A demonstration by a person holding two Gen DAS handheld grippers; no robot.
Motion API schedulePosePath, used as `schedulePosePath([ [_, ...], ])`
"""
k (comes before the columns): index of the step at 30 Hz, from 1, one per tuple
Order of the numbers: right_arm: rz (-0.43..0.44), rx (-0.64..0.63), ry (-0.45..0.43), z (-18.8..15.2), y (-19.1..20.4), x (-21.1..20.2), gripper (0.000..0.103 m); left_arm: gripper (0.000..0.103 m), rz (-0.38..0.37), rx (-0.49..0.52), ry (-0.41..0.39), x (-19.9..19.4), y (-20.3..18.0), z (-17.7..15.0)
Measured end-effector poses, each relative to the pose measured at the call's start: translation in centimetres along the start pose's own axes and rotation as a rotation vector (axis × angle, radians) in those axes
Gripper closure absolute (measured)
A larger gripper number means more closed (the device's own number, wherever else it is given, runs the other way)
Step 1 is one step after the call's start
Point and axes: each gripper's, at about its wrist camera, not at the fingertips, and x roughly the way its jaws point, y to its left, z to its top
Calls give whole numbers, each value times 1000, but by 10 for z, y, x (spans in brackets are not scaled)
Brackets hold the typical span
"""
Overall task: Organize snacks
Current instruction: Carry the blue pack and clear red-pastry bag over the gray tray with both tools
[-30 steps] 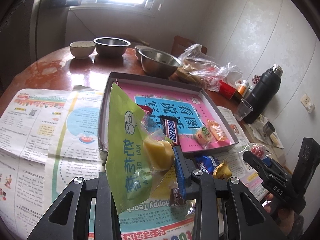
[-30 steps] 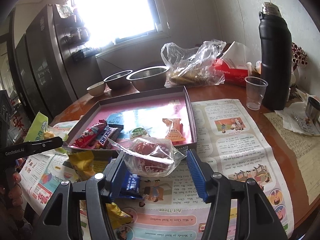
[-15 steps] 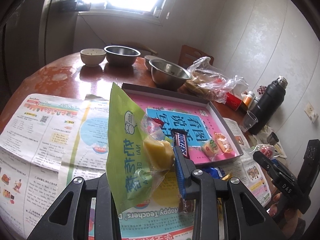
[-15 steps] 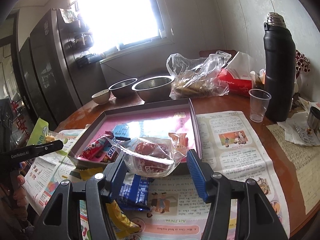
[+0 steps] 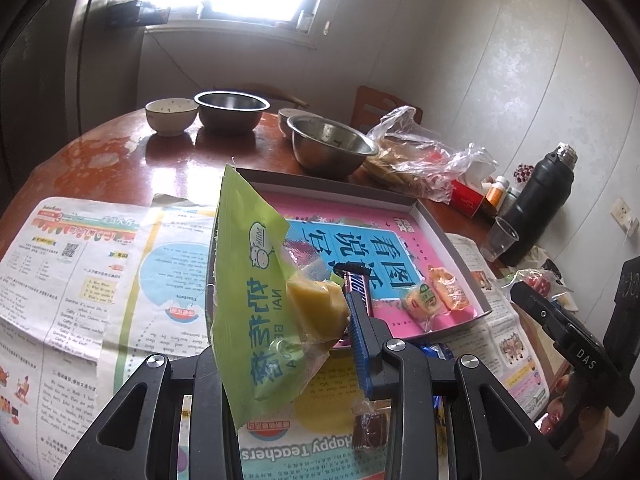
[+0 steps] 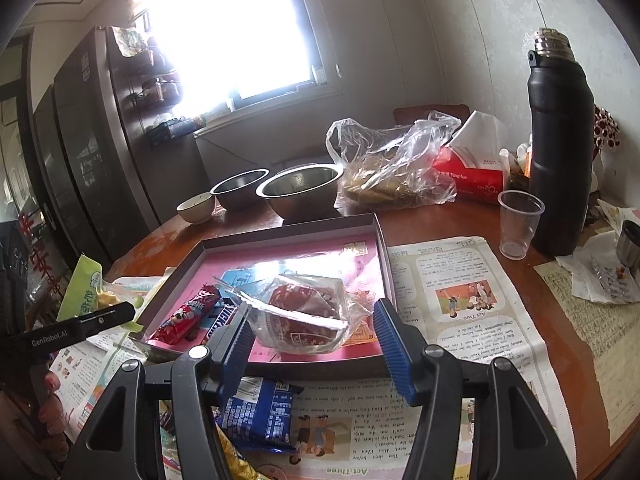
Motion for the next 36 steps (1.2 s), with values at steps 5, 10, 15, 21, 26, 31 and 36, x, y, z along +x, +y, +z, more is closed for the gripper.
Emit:
schedulePosePath([
  [5, 0, 9, 12, -1, -3, 8, 43, 68, 5, 9, 19, 10, -2, 0],
  [10, 0, 18, 17, -2, -6, 12, 43, 68, 3, 17, 42, 21, -4, -3],
  [15, -2, 29, 21, -1, -10, 17, 43, 68, 1, 27, 62, 32, -7, -4],
  [21, -5, 35, 29, -2, -13, 23, 43, 68, 1, 33, 79, 43, -8, -5],
  [26, -8, 40, 39, -2, -15, 29, 43, 68, 3, 33, 86, 52, -8, -3],
  [31, -12, 45, 47, -1, -18, 37, 43, 68, -5, 30, 95, 60, -6, -4],
  [36, -18, 44, 57, 0, -18, 45, 43, 68, -11, 26, 100, 66, -3, -3],
])
